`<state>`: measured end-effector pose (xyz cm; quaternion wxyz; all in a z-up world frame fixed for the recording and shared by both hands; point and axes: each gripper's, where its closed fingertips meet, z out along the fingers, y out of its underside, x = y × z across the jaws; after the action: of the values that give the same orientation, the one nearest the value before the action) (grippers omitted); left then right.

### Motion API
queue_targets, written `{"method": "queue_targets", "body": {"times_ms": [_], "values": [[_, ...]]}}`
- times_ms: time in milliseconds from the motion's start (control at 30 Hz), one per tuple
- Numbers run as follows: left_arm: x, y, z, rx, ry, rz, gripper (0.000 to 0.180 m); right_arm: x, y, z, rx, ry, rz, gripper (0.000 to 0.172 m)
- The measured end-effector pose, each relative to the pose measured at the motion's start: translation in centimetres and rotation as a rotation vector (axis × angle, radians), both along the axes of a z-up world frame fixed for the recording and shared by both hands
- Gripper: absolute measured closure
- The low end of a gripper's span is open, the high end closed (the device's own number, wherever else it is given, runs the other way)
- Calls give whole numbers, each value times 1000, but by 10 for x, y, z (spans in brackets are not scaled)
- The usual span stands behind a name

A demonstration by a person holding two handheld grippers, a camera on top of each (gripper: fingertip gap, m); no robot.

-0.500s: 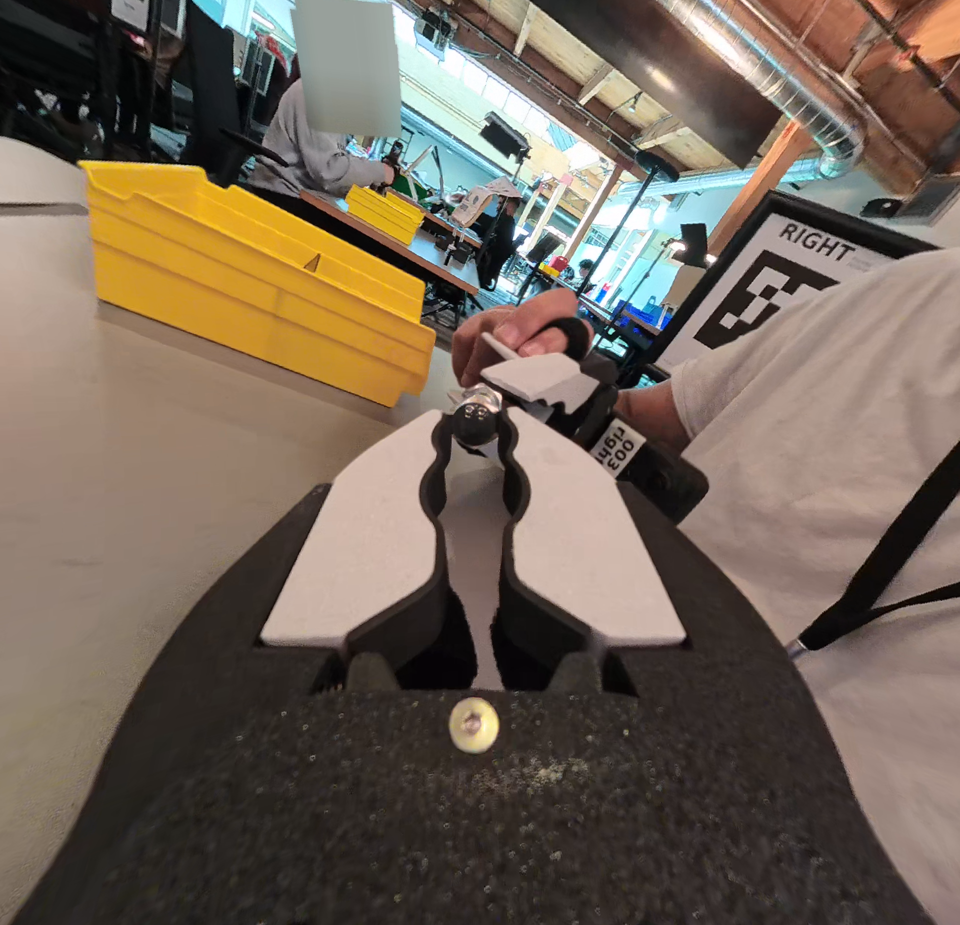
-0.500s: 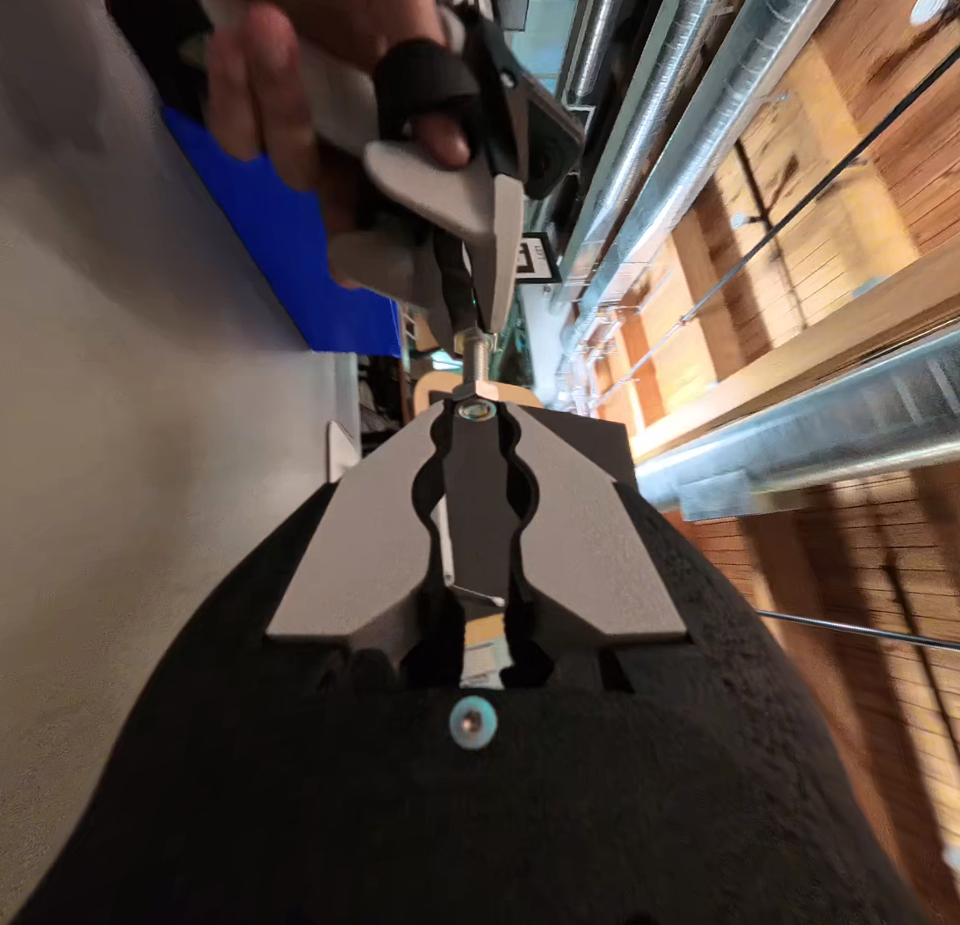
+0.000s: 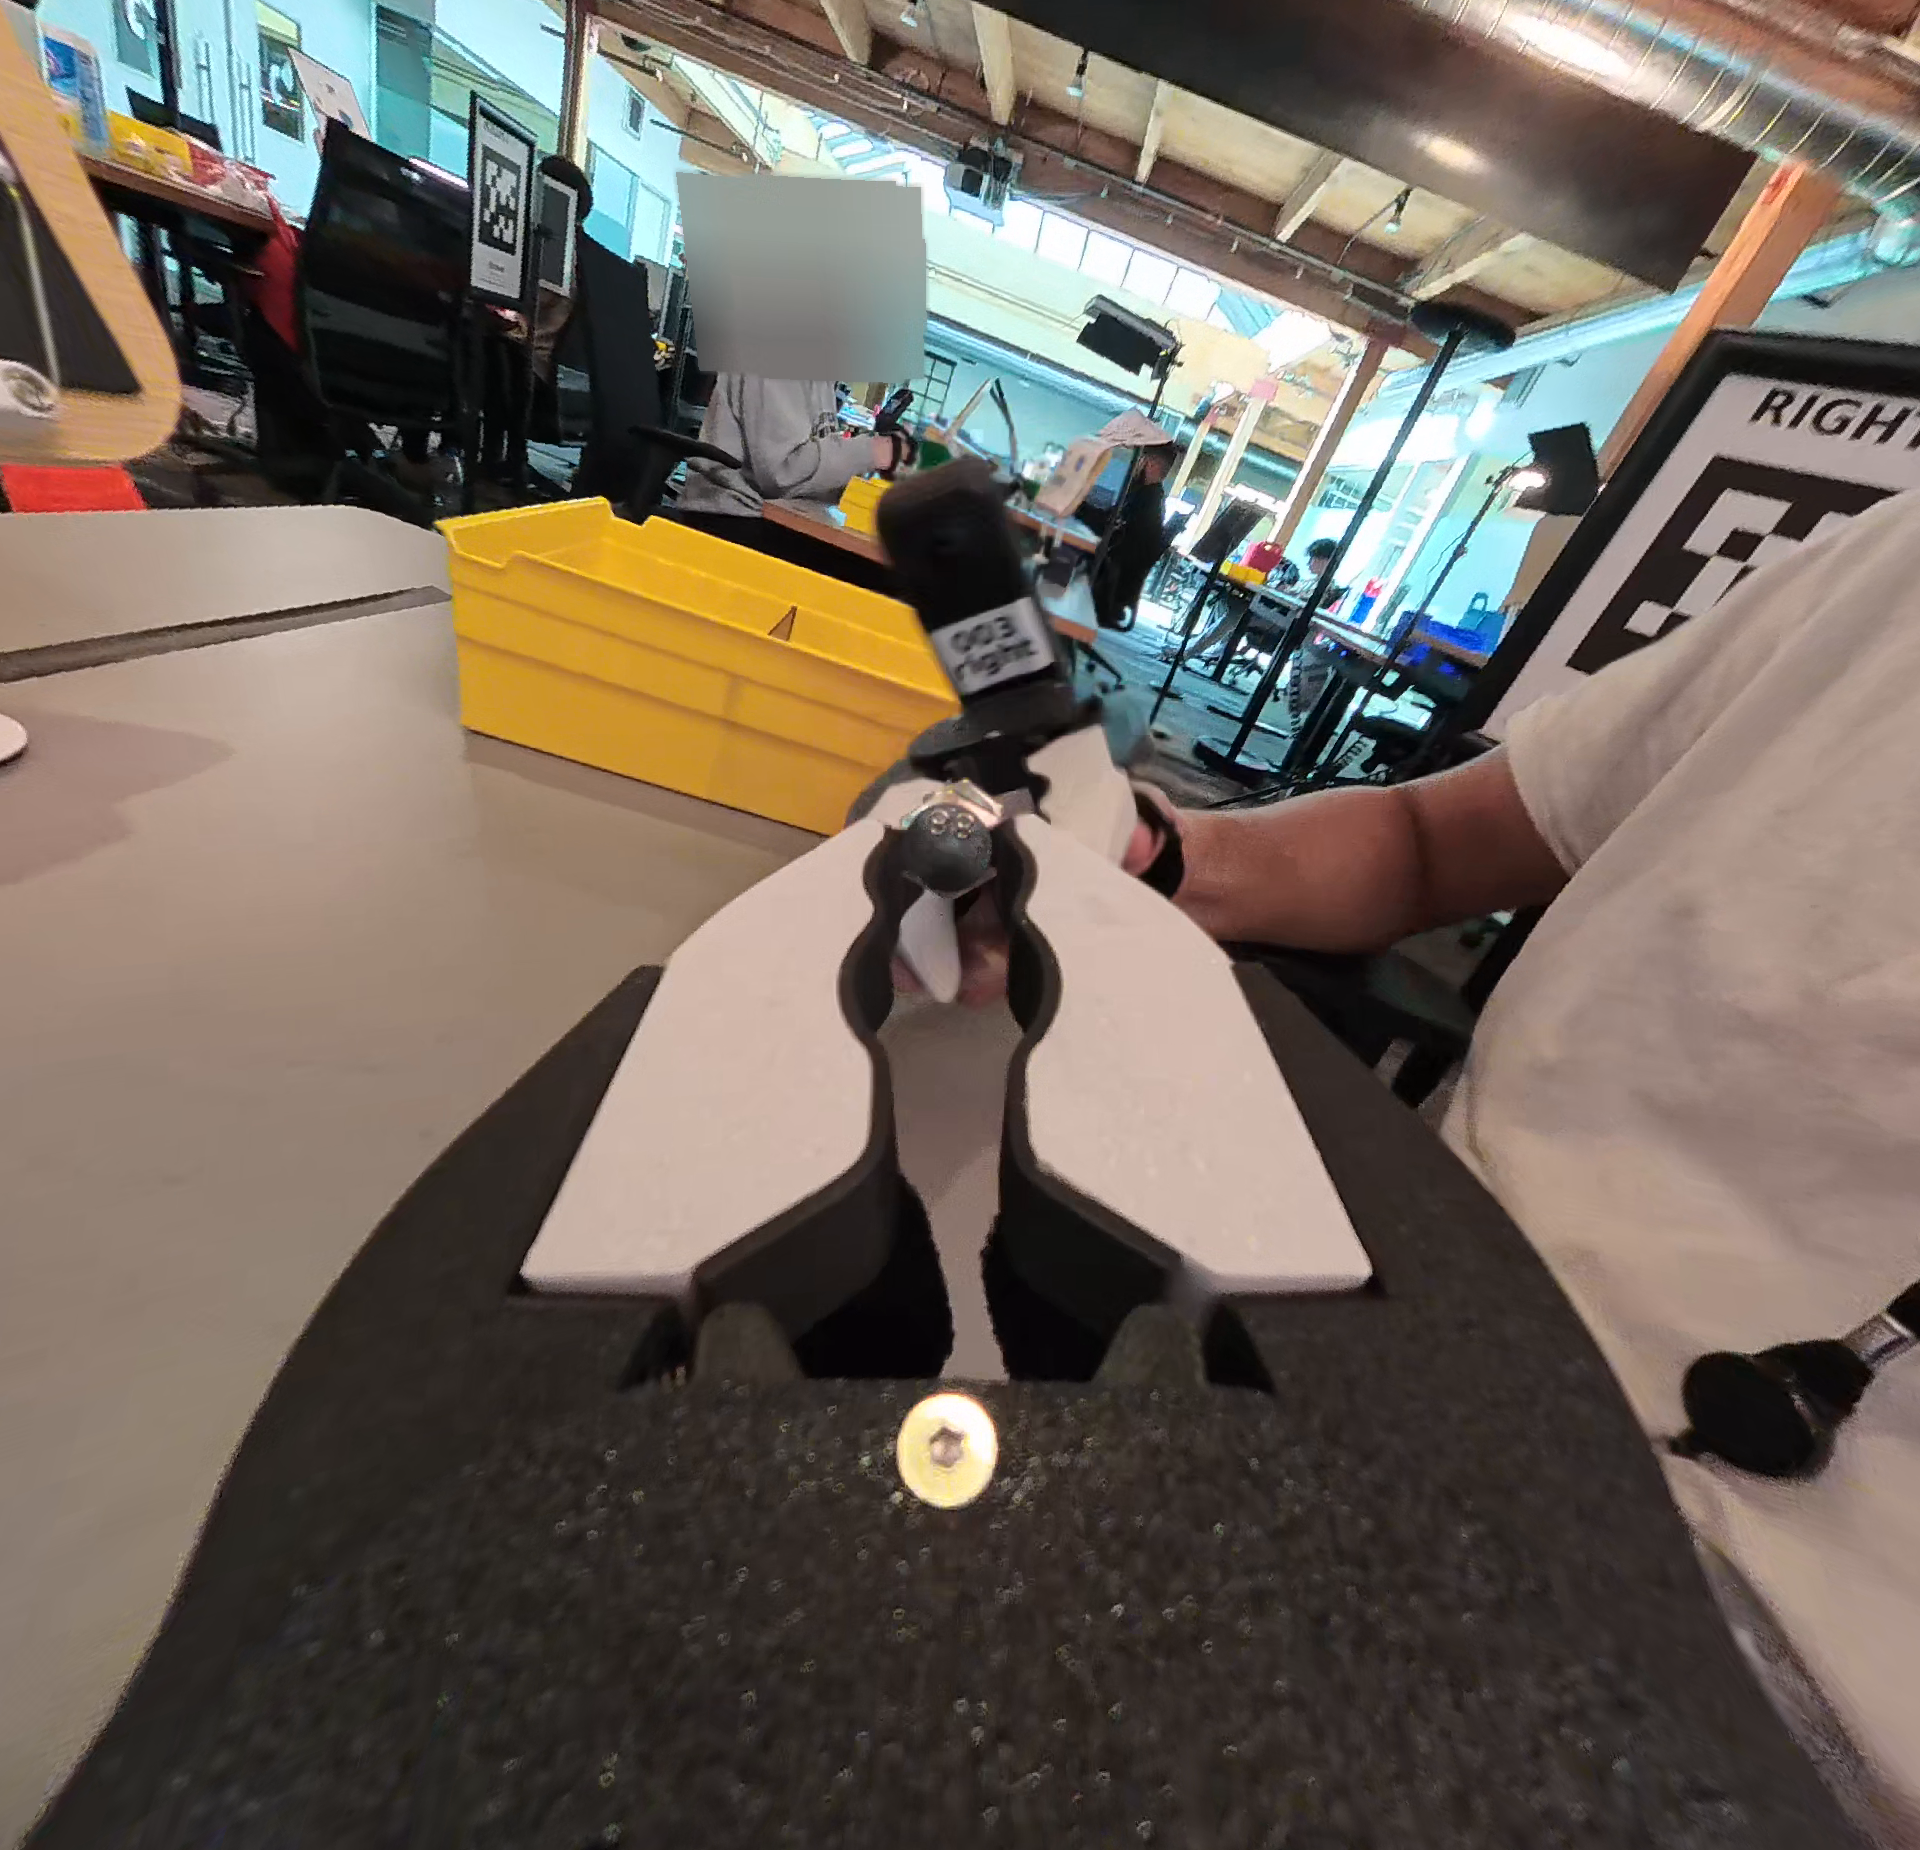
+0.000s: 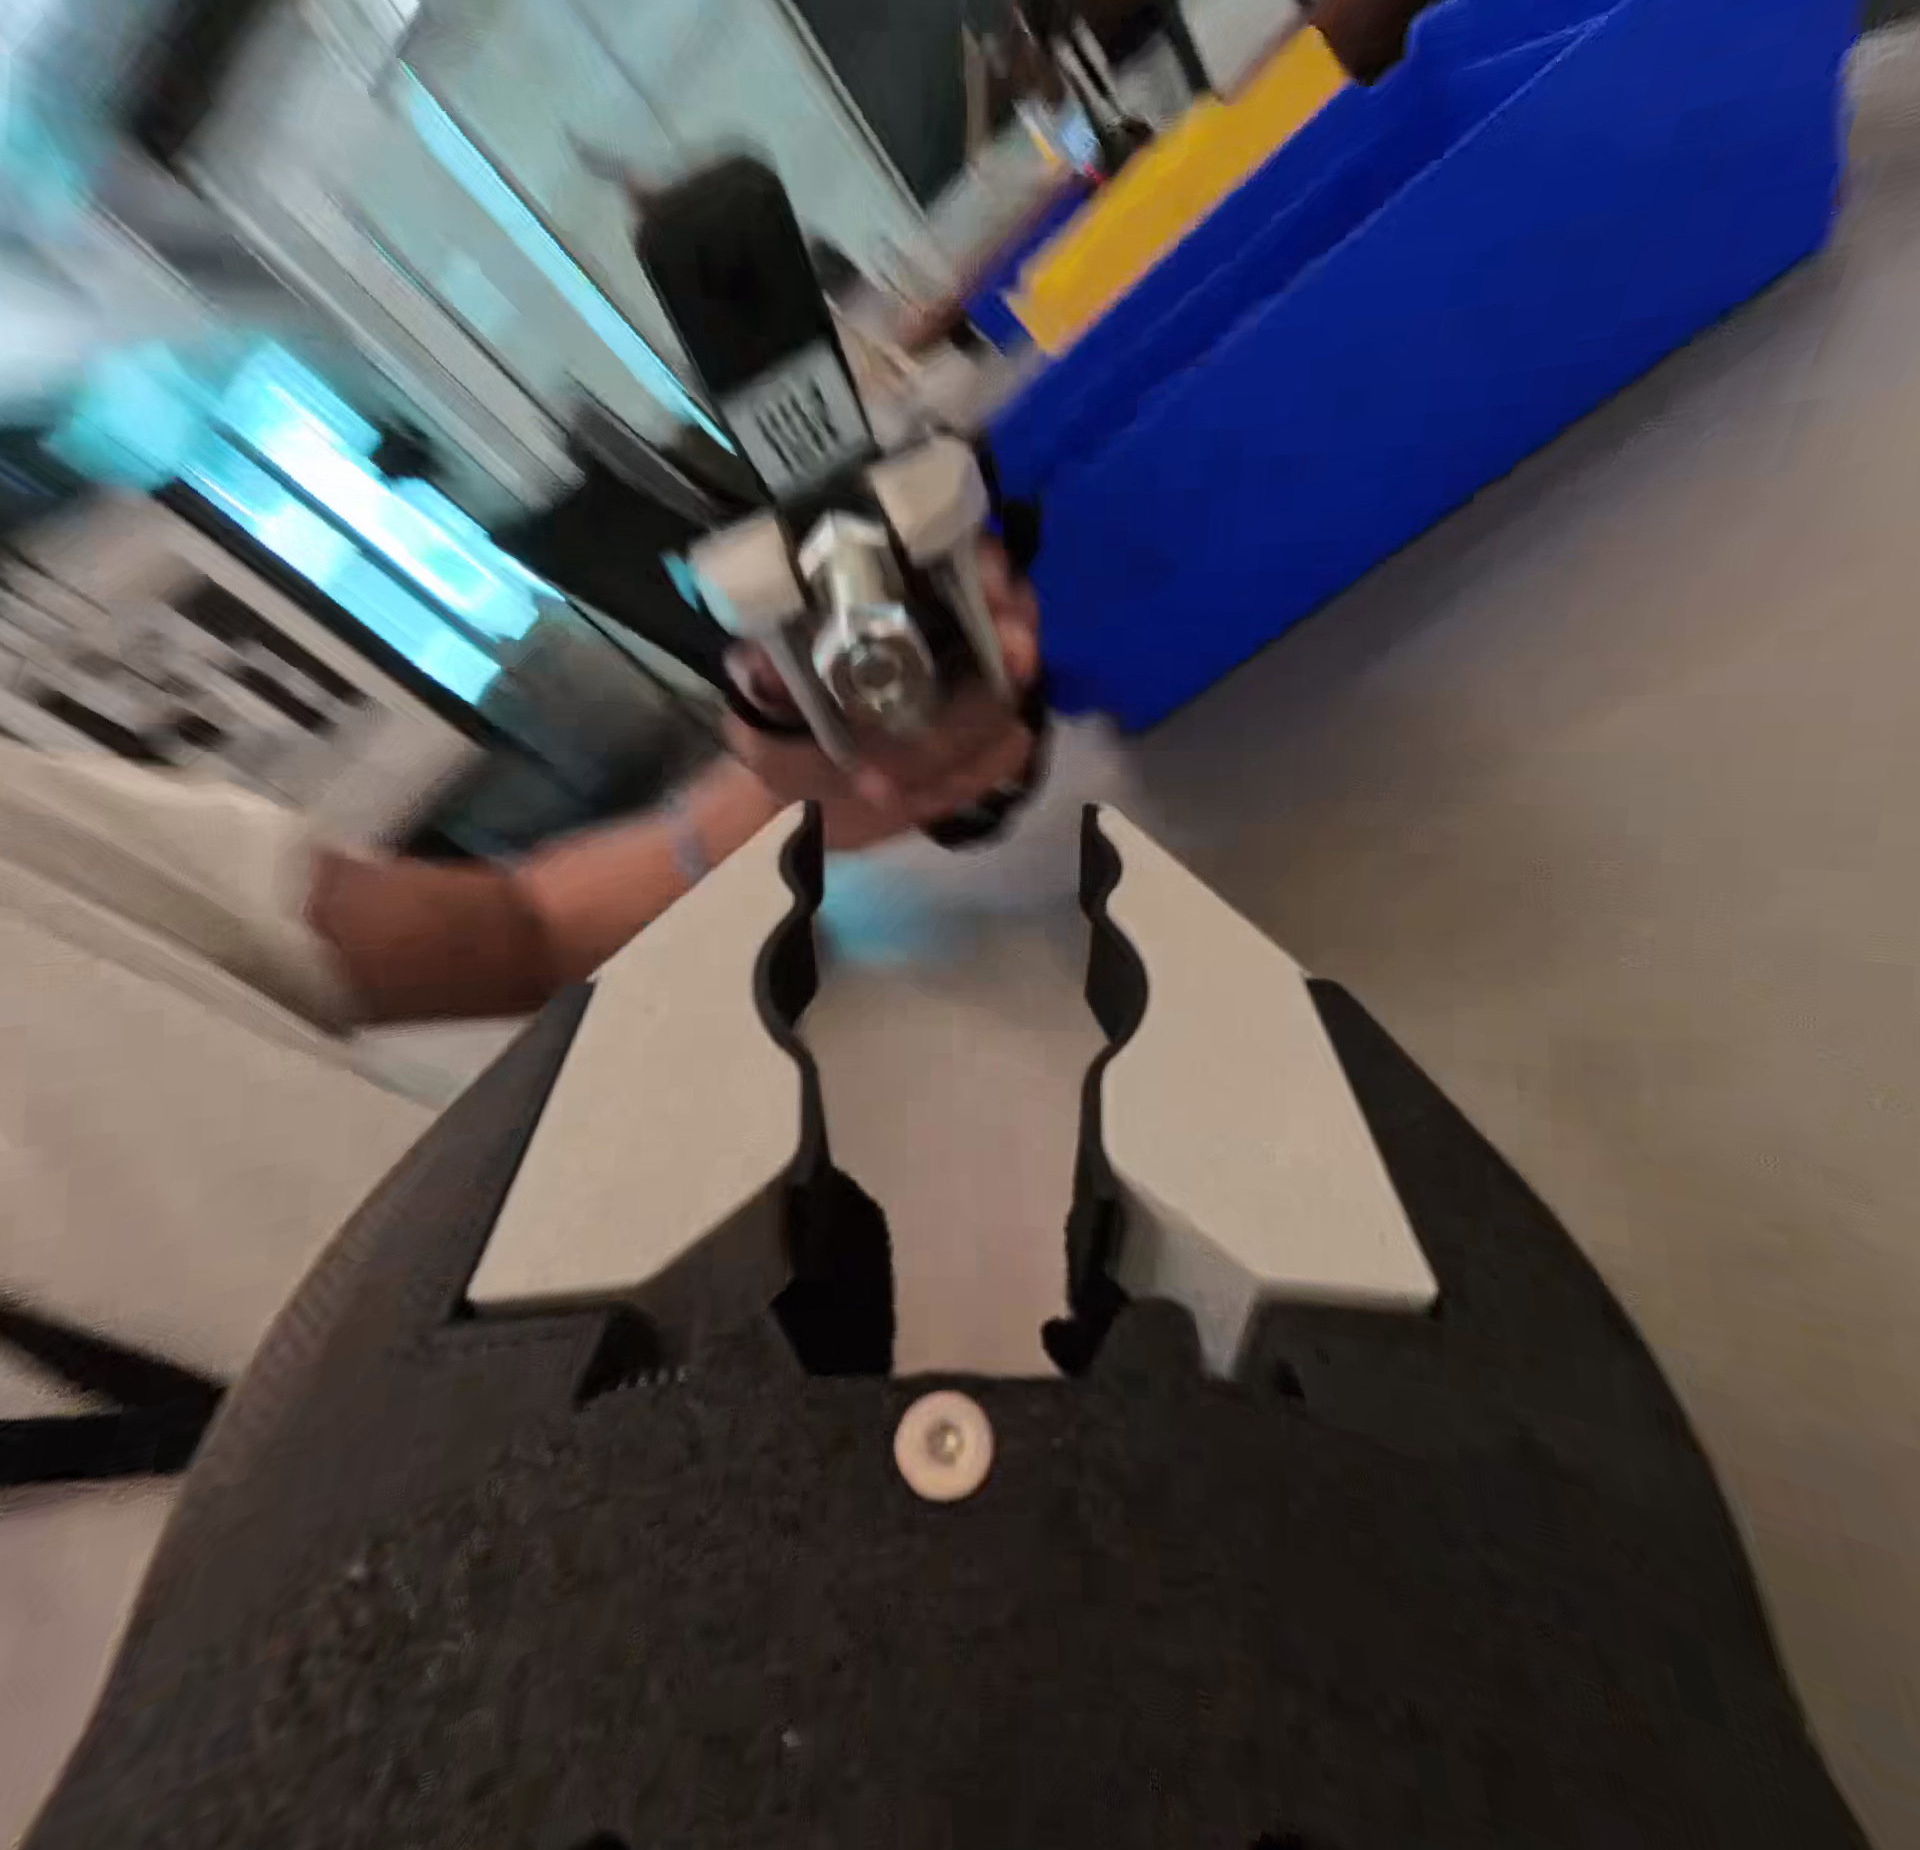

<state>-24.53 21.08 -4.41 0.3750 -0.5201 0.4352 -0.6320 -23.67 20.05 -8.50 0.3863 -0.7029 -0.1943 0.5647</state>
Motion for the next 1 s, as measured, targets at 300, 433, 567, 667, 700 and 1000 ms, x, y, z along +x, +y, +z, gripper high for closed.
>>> {"method": "queue_targets", "body": {"times_ms": [300, 433, 567, 667, 700, 1000], "values": [[5, -6, -9, 126, 59, 15, 164, 9, -1, 24, -404, 570, 149, 146], [7, -8, -10, 141, 63, 14, 164, 8, 0, 24, -315, 490, 94, 155], [6, -9, -5, 85, 37, -13, 164, 8, -2, 30, -37, 283, 8, 155], [4, -15, 0, -21, 17, -82, 164, 8, -8, 34, 379, -58, -67, 155], [5, -19, 1, -50, 13, -111, 164, 9, -12, 35, 558, -198, -101, 155], [7, -28, -5, -143, 58, -207, 164, 15, -17, 33, 1786, -1282, -440, 155]]}}
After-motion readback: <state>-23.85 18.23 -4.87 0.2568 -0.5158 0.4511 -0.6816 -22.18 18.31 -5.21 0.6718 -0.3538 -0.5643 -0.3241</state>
